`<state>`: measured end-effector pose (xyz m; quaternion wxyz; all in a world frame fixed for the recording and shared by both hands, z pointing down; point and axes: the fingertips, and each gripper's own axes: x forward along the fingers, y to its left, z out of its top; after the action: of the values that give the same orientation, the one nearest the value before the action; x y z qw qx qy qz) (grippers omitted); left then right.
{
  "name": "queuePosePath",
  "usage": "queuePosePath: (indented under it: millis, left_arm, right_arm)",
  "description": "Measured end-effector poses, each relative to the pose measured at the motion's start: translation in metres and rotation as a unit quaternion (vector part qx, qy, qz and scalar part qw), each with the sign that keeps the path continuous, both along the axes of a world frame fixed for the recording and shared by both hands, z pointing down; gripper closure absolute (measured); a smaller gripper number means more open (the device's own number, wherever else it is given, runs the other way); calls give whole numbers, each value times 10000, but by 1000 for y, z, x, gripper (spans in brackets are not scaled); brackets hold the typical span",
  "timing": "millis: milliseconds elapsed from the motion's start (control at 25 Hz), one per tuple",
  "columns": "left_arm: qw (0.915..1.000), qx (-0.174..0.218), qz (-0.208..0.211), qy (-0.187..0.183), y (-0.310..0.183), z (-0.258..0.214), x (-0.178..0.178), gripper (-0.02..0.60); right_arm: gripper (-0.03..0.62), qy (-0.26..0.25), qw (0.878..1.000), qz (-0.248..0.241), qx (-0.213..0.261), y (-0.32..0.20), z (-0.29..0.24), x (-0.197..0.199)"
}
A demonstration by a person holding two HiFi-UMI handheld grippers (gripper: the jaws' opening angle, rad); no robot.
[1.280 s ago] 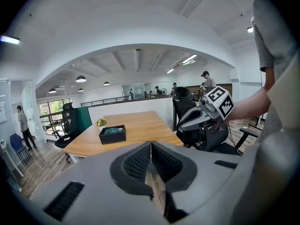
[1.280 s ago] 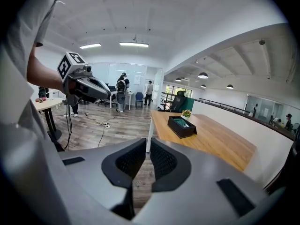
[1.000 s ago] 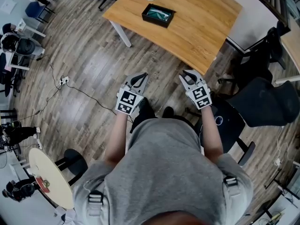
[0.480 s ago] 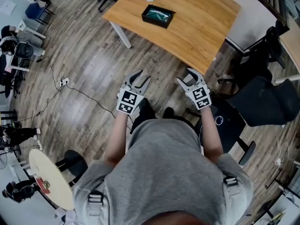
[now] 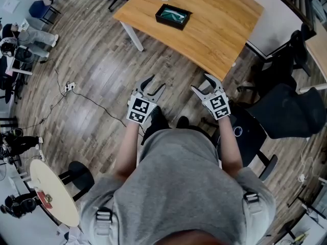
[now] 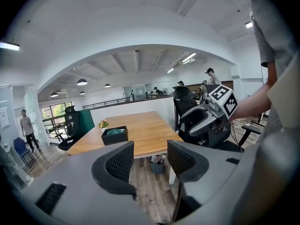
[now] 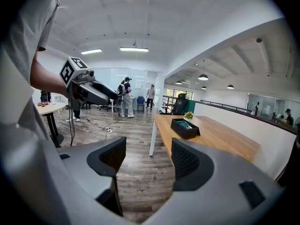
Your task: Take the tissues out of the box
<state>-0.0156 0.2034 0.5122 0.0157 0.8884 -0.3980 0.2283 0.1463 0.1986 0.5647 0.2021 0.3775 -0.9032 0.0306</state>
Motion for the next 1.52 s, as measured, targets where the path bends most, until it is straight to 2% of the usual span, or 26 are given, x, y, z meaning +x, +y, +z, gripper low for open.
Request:
queuePosePath:
  millis: [400,560,1520]
  left_arm:
    - [10000,32,-63,29,6,-1,6,339]
    - [10000,36,-86,30,7,-2,8,339]
    - [9999,34,-116,64,-48,-2,11,339]
  right_arm:
    - [287,21,9999,5,140,0,-1,10]
    - [289,13,10000,-30,59,1,2,12]
    - [293,34,10000,-20,2,-52,4,16]
